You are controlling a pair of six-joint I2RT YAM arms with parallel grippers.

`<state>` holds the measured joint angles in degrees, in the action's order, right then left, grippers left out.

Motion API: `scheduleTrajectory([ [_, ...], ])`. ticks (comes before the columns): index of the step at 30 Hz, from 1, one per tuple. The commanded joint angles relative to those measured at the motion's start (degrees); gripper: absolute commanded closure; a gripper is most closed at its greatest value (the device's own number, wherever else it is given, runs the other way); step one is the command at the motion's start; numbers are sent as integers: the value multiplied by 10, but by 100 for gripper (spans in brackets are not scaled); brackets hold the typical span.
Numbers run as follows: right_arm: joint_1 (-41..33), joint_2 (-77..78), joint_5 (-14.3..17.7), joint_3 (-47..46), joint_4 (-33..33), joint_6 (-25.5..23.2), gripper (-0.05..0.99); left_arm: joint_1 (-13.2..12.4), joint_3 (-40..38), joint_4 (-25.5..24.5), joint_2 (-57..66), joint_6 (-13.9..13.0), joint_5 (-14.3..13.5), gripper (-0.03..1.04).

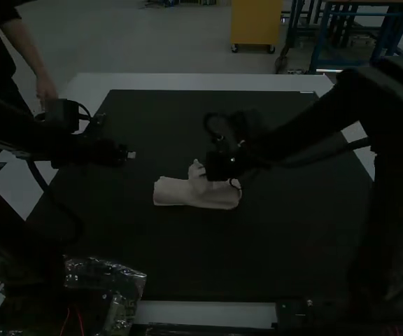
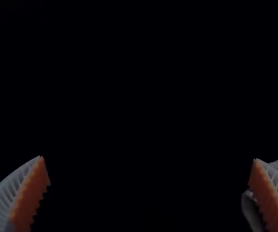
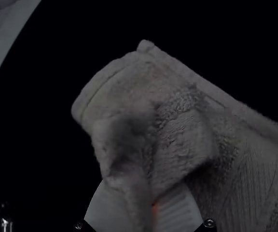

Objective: Fold the towel.

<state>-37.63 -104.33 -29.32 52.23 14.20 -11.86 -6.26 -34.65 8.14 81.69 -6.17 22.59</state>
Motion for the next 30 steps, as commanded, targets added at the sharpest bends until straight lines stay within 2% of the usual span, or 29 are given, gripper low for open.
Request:
scheduleTrajectory([
  [1,-19,-18,1,34,6,-11,96,3,2,9,0,5,13,4],
  [8,-41,-66,1,77,11,-16,95,3,0,14,0,8,19,4],
  [10,-46,-82,1,89,11,-23,92,3,0,16,0,8,18,4],
  [16,-67,-97,-4,122,10,-31,44,3,0,19,-1,8,18,4],
  [19,-75,-97,-6,139,17,-33,30,1,0,21,-4,10,18,4],
  [26,-83,-94,-28,162,11,-51,17,0,2,23,-6,16,18,4],
  [29,-80,-83,-27,156,-1,-41,17,1,2,24,-6,20,17,4],
  [30,-78,-78,-27,151,0,-41,22,1,2,24,-6,21,17,4],
])
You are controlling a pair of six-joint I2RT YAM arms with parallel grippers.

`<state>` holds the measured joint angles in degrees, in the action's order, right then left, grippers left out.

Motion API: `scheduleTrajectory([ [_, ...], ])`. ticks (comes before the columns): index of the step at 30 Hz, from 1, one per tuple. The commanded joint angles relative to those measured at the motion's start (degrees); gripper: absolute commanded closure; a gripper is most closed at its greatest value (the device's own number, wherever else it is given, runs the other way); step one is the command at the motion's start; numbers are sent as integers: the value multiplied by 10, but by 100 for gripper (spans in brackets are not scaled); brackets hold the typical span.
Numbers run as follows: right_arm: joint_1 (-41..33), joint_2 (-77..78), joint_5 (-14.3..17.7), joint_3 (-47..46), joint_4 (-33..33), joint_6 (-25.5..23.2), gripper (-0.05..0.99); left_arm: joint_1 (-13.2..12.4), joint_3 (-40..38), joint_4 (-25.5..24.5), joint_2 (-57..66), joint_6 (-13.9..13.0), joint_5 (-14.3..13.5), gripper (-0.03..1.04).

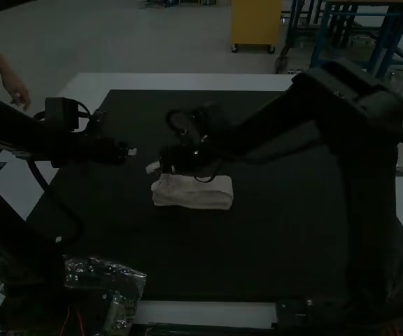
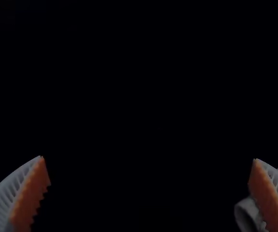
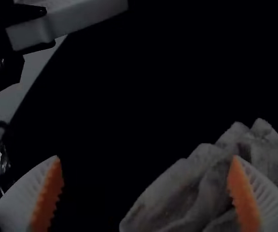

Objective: Fold the towel.

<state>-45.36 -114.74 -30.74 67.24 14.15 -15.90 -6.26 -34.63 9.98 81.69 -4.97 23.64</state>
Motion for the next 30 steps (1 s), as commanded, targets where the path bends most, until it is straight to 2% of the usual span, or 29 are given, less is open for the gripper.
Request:
scheduleTrajectory([
  [1,1,32,-13,-8,2,0,35,1,2,6,-6,9,6,4],
  [3,11,51,-29,-28,16,3,73,2,3,6,-6,9,6,4],
  [4,17,61,-28,-41,29,5,97,3,4,6,-7,9,6,4],
  [15,43,66,-21,-140,137,6,96,3,5,11,-7,15,8,4],
  [30,68,-38,-22,-148,248,7,96,3,7,12,-6,20,11,4],
])
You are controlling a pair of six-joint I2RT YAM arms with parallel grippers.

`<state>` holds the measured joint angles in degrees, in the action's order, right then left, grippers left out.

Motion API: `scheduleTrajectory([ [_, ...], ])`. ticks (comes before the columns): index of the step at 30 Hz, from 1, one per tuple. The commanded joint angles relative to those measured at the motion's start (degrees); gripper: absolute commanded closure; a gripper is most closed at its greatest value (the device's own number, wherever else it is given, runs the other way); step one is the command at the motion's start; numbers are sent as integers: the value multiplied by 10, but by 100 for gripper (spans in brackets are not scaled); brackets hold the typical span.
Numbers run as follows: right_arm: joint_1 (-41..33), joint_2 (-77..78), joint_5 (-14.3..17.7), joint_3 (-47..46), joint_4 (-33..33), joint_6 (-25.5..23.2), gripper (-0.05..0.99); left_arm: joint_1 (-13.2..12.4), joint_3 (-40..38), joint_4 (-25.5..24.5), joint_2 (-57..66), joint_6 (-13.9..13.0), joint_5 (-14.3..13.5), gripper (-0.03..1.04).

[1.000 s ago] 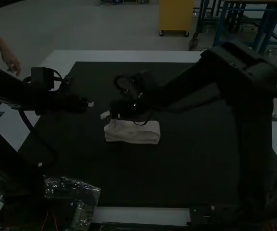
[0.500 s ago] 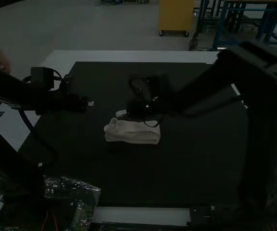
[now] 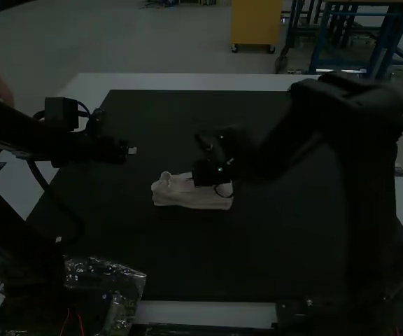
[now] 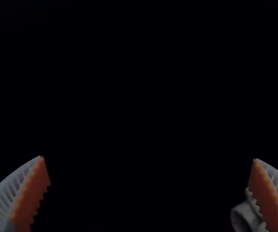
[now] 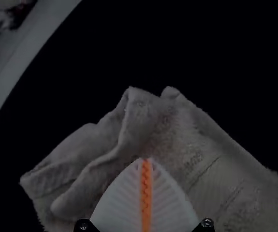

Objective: Fold the towel.

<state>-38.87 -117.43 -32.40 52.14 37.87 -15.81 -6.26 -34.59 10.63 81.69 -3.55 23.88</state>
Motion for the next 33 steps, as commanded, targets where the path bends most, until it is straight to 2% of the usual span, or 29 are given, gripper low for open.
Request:
scheduleTrajectory([
  [1,3,-18,-6,3,15,6,96,4,7,5,-6,6,8,4],
  [15,-23,-105,-3,-6,56,6,96,3,7,14,-6,12,9,4],
  [18,-11,-99,-4,-9,77,-29,96,3,2,20,-7,22,8,4],
  [22,26,-18,-6,-5,68,-47,96,6,-25,18,-10,37,8,4],
  [27,78,106,-7,18,-4,-55,95,27,-78,-10,-26,57,7,4],
  [31,116,221,-13,28,-46,-55,94,56,-112,-30,-49,74,6,4],
  [33,135,276,-21,30,-65,-55,82,74,-123,-40,-65,79,3,4],
])
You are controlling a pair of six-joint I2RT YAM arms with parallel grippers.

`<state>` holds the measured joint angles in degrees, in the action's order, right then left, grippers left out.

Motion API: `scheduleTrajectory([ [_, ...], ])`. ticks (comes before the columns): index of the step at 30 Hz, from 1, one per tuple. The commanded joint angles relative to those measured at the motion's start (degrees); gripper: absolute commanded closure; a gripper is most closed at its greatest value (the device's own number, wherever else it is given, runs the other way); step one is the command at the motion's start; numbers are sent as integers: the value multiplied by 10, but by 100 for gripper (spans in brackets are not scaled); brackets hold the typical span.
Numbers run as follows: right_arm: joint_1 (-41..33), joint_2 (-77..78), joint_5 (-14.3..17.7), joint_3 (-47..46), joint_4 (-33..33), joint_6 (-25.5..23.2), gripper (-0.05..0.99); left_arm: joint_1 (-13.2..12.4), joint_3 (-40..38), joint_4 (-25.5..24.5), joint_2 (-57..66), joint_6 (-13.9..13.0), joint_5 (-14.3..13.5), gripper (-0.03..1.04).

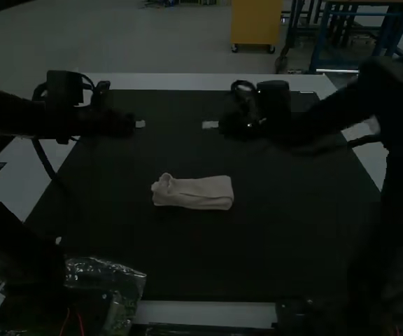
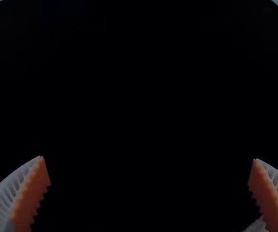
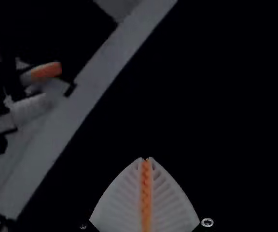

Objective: Fold the towel.

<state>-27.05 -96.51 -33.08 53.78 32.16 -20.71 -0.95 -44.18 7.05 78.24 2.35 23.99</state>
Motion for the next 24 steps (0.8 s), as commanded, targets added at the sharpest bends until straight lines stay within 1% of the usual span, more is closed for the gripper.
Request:
scheduleTrajectory([
  [1,24,96,-30,12,-18,-6,78,31,-30,-10,-41,20,-2,4],
  [2,32,123,-38,10,-28,-11,71,41,-31,-12,-51,22,-10,4],
  [4,44,179,-46,6,-61,-11,50,58,-30,-15,-78,24,-19,4],
  [5,49,211,-46,2,-77,-8,37,65,-27,-15,-92,31,-26,4],
  [6,55,241,-44,-3,-90,-7,18,71,-25,-12,-109,35,-34,4],
  [7,59,275,-43,-12,-98,-6,4,75,-20,-8,-126,47,-42,4],
  [8,66,308,-41,-21,-100,-6,1,76,-15,-2,-143,57,-50,4],
  [10,83,378,-40,-42,-101,-11,1,75,-2,12,-181,70,-61,4],
  [12,103,449,-38,-61,-104,-17,1,71,12,22,-220,77,-68,4],
  [13,116,484,-37,-69,-105,-26,1,69,18,22,-242,78,-70,4],
  [15,140,556,-30,-85,-112,-40,1,68,31,19,-288,78,-84,4],
  [16,154,590,-29,-91,-119,-44,1,68,37,16,-311,78,-87,4],
  [18,180,654,-25,-102,-141,-45,1,64,47,2,-354,78,-90,4],
  [20,207,716,-24,-115,-153,-43,1,53,60,-5,-402,78,-97,4],
  [22,233,777,-24,-126,-162,-43,1,44,73,-11,-461,77,-103,4],
  [24,257,828,-18,-127,-185,-42,1,38,86,-20,-525,77,-107,4],
])
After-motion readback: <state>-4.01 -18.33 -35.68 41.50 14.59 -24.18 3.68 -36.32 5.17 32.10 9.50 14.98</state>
